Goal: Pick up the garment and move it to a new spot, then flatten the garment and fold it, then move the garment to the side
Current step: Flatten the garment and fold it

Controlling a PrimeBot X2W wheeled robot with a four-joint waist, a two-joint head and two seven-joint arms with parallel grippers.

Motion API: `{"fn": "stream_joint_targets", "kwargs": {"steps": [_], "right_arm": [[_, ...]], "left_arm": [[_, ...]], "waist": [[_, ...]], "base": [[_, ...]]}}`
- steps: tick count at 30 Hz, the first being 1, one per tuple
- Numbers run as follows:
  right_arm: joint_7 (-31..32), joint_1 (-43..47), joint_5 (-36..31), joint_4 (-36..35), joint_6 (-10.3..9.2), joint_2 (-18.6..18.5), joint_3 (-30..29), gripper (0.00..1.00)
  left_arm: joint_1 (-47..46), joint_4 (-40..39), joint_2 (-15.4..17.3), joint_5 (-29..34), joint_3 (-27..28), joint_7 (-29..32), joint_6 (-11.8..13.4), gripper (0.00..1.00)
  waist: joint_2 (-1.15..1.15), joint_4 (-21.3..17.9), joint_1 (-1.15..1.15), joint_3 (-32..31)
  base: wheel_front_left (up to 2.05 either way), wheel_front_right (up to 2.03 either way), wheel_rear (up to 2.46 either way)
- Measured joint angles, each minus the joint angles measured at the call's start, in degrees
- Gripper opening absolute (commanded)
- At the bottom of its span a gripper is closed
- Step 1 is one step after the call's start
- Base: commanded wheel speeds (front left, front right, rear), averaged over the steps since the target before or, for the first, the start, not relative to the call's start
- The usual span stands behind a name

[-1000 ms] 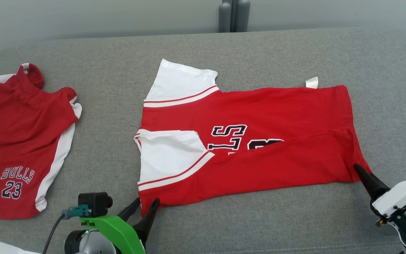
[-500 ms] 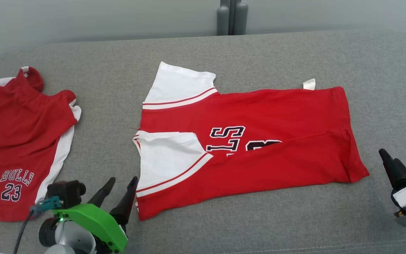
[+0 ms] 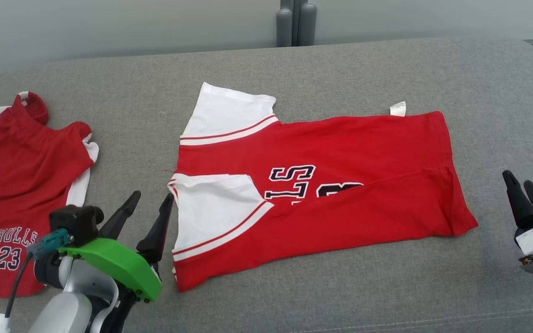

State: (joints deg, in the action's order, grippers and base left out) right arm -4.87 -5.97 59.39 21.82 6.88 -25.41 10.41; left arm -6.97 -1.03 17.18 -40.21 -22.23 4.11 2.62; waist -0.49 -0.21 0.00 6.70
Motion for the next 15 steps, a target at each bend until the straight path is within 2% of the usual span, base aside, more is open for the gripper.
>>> {"fn": "stream_joint_targets", "kwargs": {"steps": [7,15], "right_arm": [[-2.61,-2.68,-4.43,-2.91,-1.20,-0.37,1.05,1.00],[-4.67,-6.12,-9.10,-6.13,-3.63,-0.44,3.02,1.00]], "left_arm": [[-2.84,0.12,-0.04,1.55,0.45,-0.51,0.97,1.00],[-6.56,1.03,-0.42,2.18,0.64,-0.62,1.47,1.00]], "waist": [[0.00,-0.61,0.00,0.41],[0.00,-1.77,0.00,1.64]], "base": [[0.00,0.00,0.00],[0.00,0.00,0.00]]}}
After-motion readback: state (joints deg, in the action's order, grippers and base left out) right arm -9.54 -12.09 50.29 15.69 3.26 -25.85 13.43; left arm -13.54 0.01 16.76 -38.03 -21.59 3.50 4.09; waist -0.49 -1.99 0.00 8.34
